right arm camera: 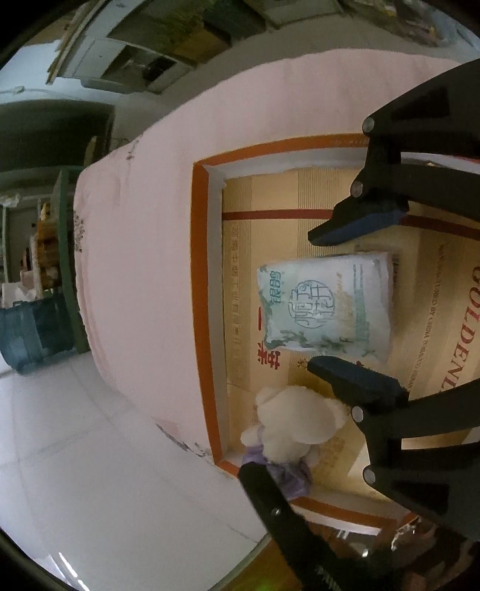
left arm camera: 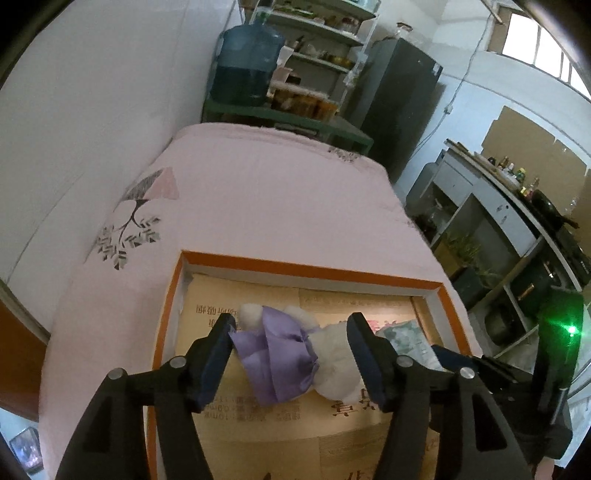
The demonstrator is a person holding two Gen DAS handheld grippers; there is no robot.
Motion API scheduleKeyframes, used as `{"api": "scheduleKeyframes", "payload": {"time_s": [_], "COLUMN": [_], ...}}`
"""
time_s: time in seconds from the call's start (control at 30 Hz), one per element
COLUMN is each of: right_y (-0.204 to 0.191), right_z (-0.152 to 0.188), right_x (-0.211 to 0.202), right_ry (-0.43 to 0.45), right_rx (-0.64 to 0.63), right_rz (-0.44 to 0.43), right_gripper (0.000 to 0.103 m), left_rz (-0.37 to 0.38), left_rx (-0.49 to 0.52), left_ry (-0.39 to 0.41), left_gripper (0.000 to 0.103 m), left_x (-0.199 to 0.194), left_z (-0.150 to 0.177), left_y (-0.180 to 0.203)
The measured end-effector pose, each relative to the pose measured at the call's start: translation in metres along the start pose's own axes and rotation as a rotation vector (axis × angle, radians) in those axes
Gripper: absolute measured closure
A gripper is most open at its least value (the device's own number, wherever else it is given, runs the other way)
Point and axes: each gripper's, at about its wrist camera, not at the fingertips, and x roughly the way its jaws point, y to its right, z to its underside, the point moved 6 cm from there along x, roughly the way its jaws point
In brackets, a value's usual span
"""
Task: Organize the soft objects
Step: 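Open both grippers to release the bear and tissue pack in the lid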
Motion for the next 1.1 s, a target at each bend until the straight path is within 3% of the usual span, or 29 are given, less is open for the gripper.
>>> {"api": "scheduleKeyframes", "payload": {"time_s": [0.27, 0.63, 1.1], "right_y": [-0.006, -0.02, -0.042], "right_z": [0.003, 0.017, 0.042], "right_x": [-0.019, -0.058, -0.095], "right_ry": [0.047, 0.124, 0.173], "right_rx": [-0.027, -0.044, -0.067], "right_rz": [0.027, 0.049, 0.058], "right_gripper": [0.039, 0.039, 0.039], "left_rz": [0.015, -0.036, -0.067], "left_rx": [-0.019, 0.019, 0.075], "left_ry": [0.015, 0.11, 0.158], "left_gripper": [0.041, 0.041, 0.041], "left_x": [-0.016, -0.055, -0.096], "left_z": [-0.001, 0.002, 0.02], "left_y": [-0.006, 0.0, 0.015]}}
